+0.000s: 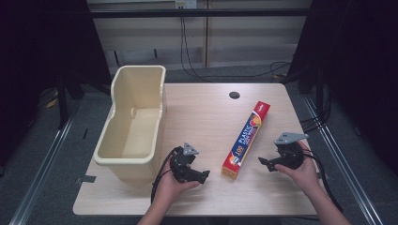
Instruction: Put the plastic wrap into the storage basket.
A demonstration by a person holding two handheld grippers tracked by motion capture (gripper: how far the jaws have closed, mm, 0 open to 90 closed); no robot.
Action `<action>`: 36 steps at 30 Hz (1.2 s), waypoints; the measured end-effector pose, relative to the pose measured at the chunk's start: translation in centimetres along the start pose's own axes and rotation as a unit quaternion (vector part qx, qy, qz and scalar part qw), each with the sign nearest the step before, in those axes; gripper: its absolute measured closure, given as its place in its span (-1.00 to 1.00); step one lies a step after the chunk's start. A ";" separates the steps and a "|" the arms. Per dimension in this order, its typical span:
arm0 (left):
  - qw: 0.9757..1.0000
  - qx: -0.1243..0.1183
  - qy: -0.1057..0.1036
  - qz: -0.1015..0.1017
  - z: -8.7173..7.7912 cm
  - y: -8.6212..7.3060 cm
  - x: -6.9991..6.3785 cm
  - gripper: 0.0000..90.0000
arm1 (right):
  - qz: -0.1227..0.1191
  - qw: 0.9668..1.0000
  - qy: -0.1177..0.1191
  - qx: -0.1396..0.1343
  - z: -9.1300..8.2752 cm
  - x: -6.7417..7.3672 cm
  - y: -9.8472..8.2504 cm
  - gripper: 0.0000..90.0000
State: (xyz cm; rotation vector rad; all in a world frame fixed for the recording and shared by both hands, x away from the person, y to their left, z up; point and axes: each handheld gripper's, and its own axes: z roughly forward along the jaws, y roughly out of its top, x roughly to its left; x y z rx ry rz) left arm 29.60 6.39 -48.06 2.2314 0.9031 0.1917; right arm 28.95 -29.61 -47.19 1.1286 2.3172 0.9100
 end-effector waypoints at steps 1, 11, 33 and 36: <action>1.000 0.000 0.000 0.000 0.0 0.0 0.0 -0.89 | -0.007 1.000 0.002 -0.002 0.1 0.1 0.1 -0.85; 1.000 0.009 -0.007 -0.004 -0.1 0.0 0.2 -0.89 | 0.007 1.000 -0.013 -0.008 -0.1 -0.1 1.1 -0.81; 1.000 0.016 -0.015 0.000 -0.2 0.1 0.1 -0.88 | 0.049 0.994 -0.091 -0.038 2.5 -2.1 3.1 1.00; 1.000 0.014 -0.015 -0.001 -0.1 0.0 0.1 -0.88 | 0.053 0.994 -0.095 -0.034 3.2 -2.5 3.4 1.00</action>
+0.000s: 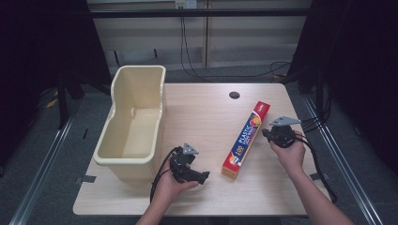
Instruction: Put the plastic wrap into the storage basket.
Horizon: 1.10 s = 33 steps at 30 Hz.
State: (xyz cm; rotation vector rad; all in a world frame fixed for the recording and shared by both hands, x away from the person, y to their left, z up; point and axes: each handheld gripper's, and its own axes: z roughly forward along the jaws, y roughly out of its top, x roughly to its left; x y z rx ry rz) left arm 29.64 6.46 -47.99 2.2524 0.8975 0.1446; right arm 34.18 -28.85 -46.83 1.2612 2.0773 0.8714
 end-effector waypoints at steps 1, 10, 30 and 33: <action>1.000 0.001 -0.002 0.000 0.0 0.0 0.0 -0.88 | 0.004 1.000 -0.004 0.003 0.2 0.0 0.1 1.00; 1.000 0.007 -0.006 0.001 0.0 0.1 -0.1 -0.87 | 0.019 1.000 -0.018 0.006 1.7 -0.8 0.5 1.00; 1.000 0.009 -0.011 0.001 0.2 0.2 -0.4 -0.86 | 0.021 1.000 0.008 -0.009 3.6 -0.6 0.5 0.99; 1.000 0.009 -0.010 0.000 0.2 0.2 -0.4 -0.86 | 0.019 1.000 0.019 -0.013 3.9 0.0 0.7 0.98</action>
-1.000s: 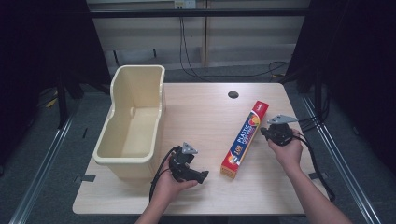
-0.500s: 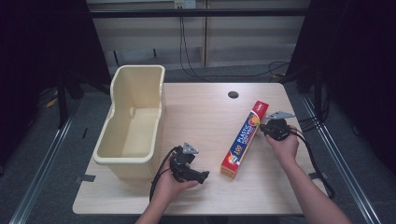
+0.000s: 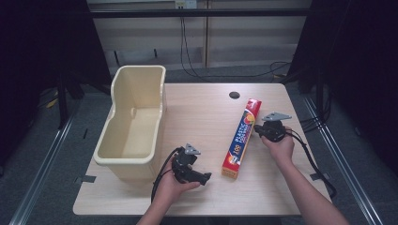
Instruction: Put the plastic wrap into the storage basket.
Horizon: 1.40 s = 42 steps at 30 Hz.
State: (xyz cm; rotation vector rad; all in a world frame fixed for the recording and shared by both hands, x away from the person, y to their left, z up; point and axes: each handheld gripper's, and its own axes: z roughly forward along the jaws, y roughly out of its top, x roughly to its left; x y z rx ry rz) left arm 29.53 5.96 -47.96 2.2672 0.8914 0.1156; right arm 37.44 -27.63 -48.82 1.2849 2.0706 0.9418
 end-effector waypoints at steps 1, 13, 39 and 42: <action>1.000 0.000 0.001 0.000 0.0 0.0 0.0 -0.86 | -0.002 1.000 0.000 0.000 0.1 0.3 0.1 0.98; 1.000 -0.007 -0.010 -0.006 -0.4 0.2 0.0 -0.87 | -0.020 0.999 0.044 -0.018 1.0 3.4 1.0 0.98; 1.000 -0.007 -0.001 -0.019 -0.9 0.4 0.0 -0.87 | -0.073 0.991 0.107 -0.027 1.9 8.8 1.6 0.86; 1.000 -0.004 -0.001 -0.019 -0.9 0.5 0.0 -0.88 | -0.076 0.991 0.106 -0.029 1.3 8.5 1.4 0.82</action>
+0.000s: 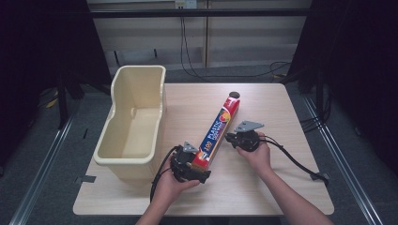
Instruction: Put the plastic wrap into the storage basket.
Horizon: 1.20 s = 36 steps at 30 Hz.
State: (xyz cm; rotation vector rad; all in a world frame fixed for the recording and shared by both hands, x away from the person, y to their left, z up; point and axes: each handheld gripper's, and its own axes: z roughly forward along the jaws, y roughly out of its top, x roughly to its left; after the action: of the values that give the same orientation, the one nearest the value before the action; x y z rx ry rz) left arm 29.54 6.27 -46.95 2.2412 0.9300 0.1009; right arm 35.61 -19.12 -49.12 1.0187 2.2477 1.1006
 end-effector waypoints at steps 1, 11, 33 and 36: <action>1.000 0.002 -0.001 -0.002 0.0 0.0 0.0 -0.88 | 0.001 1.000 0.002 -0.003 -0.4 -0.1 -0.1 0.79; 1.000 0.001 0.004 -0.016 0.0 0.9 -0.5 -0.88 | 0.014 1.000 -0.026 -0.009 -4.0 -1.2 -0.9 0.15; 1.000 0.001 0.016 -0.020 0.8 6.3 -0.2 -0.87 | 0.038 0.998 -0.047 0.007 -7.9 -2.5 -3.3 -0.83; 1.000 0.001 0.011 -0.028 1.1 7.0 0.0 -0.87 | 0.039 0.998 -0.042 0.007 -8.1 -2.7 -3.4 -0.85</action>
State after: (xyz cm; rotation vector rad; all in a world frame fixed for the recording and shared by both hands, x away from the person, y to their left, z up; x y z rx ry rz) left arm 34.04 2.13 -43.33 2.2186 1.0034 0.0990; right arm 30.68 -26.56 -46.89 1.1446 2.1683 1.0554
